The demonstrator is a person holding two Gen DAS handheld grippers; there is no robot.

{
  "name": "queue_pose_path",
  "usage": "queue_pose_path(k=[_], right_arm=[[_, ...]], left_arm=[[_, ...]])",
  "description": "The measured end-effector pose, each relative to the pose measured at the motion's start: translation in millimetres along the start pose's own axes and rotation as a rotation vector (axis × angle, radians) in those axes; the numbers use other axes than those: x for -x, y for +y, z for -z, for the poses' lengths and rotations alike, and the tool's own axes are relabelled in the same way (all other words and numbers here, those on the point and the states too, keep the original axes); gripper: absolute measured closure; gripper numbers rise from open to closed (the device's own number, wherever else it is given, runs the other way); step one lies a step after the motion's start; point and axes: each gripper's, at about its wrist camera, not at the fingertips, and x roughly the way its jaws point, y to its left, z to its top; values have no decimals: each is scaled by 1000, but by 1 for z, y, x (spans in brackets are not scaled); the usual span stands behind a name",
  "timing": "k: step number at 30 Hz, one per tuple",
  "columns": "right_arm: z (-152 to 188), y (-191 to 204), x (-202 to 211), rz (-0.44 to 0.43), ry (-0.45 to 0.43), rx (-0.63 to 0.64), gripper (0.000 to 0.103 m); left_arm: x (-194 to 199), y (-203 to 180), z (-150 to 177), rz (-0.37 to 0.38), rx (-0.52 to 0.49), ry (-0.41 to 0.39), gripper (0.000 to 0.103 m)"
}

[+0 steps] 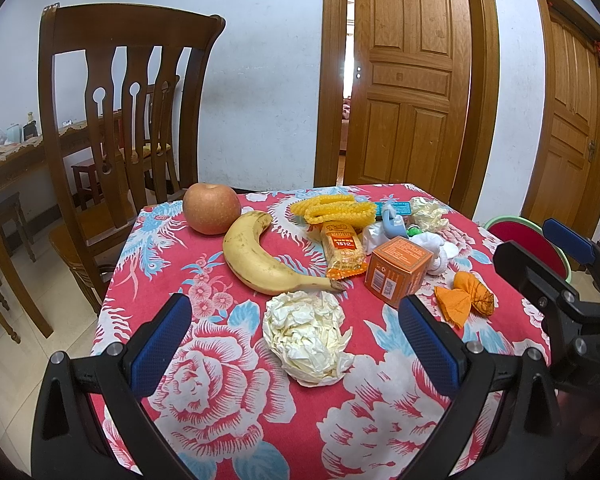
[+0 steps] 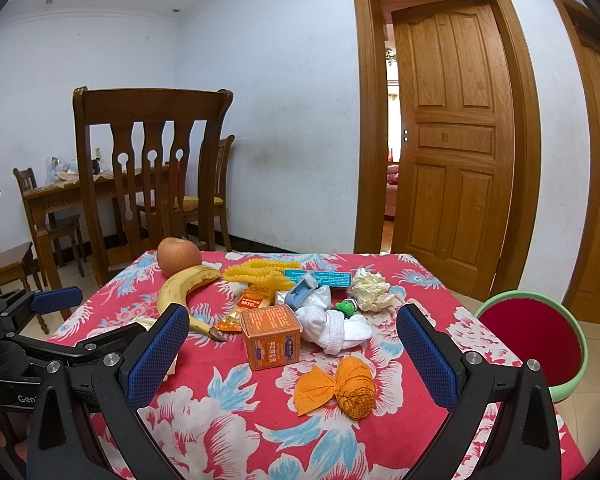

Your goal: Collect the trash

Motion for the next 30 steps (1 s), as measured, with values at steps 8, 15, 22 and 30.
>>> queue_pose_path(k=[8, 15, 22, 30], right_arm=[[0, 0, 1, 0, 0, 0, 0], [0, -1, -1, 2, 5, 0, 0], [2, -1, -16, 24, 62, 11, 0], [1, 4, -8, 44, 23, 27, 0]], left_arm=[[0, 0, 0, 0, 0, 0, 2], [-9, -4, 0, 6, 0, 37, 2], [-29, 3, 2, 12, 45, 156, 2], [-56, 8, 8, 8, 78, 294, 2]])
